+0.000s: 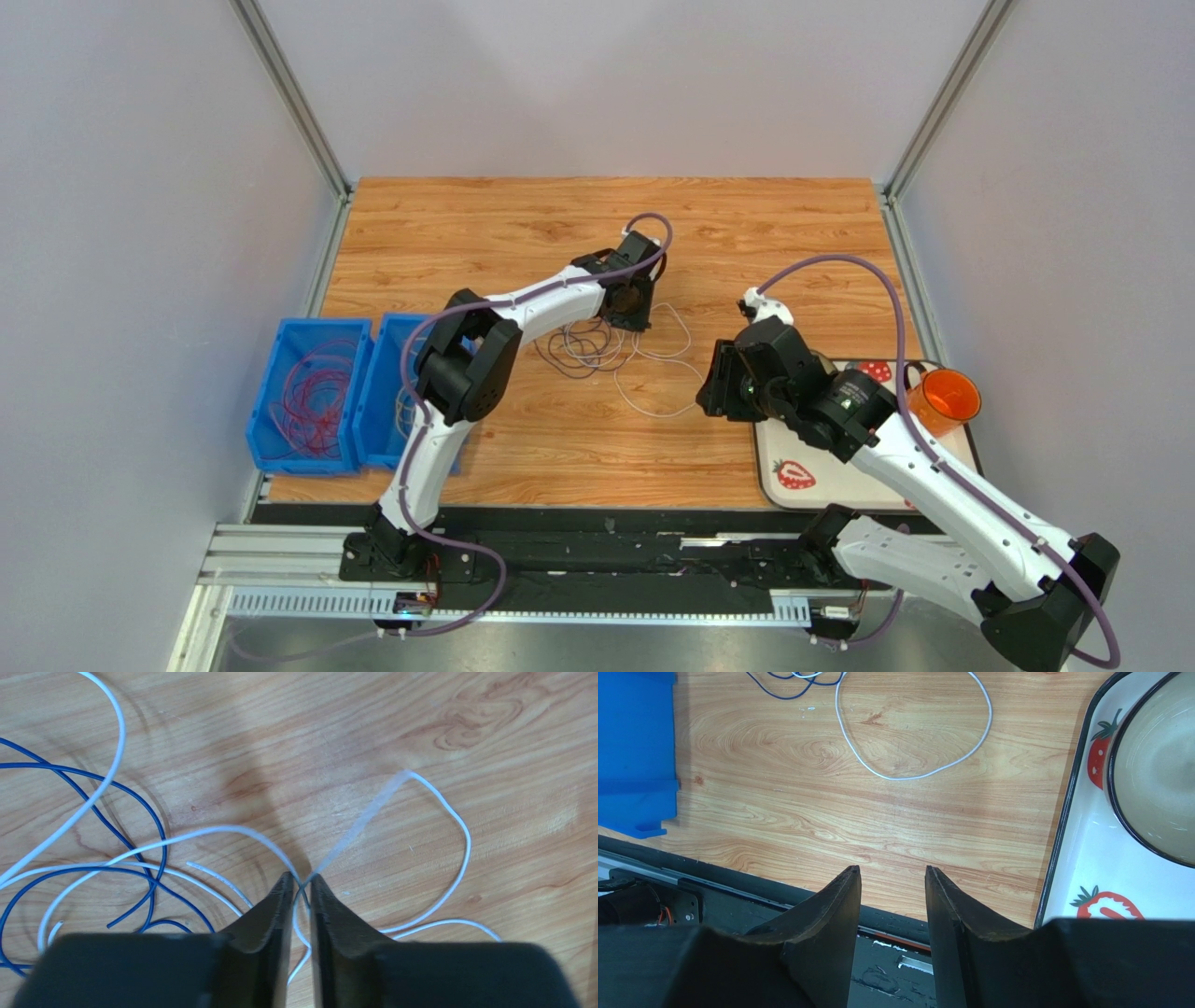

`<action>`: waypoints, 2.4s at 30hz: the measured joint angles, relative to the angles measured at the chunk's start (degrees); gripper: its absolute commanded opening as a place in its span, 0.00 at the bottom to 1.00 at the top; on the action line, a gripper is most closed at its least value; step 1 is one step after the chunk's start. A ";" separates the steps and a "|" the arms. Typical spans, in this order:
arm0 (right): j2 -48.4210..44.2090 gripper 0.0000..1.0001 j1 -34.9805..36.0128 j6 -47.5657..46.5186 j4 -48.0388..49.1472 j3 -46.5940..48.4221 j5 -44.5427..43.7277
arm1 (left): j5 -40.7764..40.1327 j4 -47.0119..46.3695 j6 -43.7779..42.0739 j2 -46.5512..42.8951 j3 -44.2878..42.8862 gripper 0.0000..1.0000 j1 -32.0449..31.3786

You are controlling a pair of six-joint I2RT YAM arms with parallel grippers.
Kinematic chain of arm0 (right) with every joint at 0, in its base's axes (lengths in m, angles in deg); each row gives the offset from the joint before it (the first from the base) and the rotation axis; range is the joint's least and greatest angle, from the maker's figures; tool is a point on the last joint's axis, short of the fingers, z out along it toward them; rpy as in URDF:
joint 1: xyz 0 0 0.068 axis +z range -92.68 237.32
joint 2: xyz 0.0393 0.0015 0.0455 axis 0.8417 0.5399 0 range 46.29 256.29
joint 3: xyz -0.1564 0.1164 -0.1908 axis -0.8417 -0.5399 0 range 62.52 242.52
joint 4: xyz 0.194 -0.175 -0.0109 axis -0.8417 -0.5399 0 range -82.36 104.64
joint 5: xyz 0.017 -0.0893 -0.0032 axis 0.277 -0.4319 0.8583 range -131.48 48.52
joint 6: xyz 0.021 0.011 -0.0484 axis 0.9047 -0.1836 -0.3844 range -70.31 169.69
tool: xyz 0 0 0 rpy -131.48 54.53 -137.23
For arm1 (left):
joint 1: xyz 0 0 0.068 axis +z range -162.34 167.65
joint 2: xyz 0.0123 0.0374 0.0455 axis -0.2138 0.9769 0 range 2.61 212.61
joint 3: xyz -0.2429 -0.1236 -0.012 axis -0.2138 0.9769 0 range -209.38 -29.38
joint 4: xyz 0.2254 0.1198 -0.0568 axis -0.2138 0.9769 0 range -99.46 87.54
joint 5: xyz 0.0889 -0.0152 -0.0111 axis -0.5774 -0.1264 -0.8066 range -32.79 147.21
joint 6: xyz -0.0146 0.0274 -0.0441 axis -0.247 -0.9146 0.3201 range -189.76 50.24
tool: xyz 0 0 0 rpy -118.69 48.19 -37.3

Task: Untangle the cables
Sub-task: Pick up the cable at the center of the board, then place the cable in the bin.

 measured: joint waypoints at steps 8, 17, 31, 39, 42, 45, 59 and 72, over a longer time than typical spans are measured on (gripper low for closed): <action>-0.02 0.42 -0.15 0.02 0.04 -0.07 0.42 | -0.33 0.09 0.31 0.28 -0.02 0.00 -0.79; -1.49 0.42 -0.15 0.31 0.09 -0.17 0.98 | 1.07 7.30 -0.46 -2.08 -6.47 0.00 -0.90; -5.22 0.42 -0.15 2.49 0.09 -1.01 2.45 | 6.58 19.23 -12.81 -18.95 -39.71 0.00 -1.29; -7.21 0.41 -0.15 3.74 -0.09 -1.03 2.93 | 7.93 13.68 -19.56 -37.00 -26.93 0.00 -1.53; -7.41 0.42 -0.15 4.13 -0.15 -1.03 3.39 | 5.99 13.29 -20.87 -39.93 -21.79 0.00 -1.62; -7.89 0.41 -0.15 4.20 -0.55 -1.03 3.43 | 1.92 14.25 -22.27 -42.10 -16.22 0.00 -1.62; -5.86 0.40 -0.15 4.61 -0.55 -1.55 4.55 | -31.56 21.27 -19.61 -61.48 2.45 0.00 2.62; -1.40 0.38 -0.15 6.05 -0.44 -1.42 7.80 | -51.80 27.34 -8.96 -67.78 16.22 0.00 17.38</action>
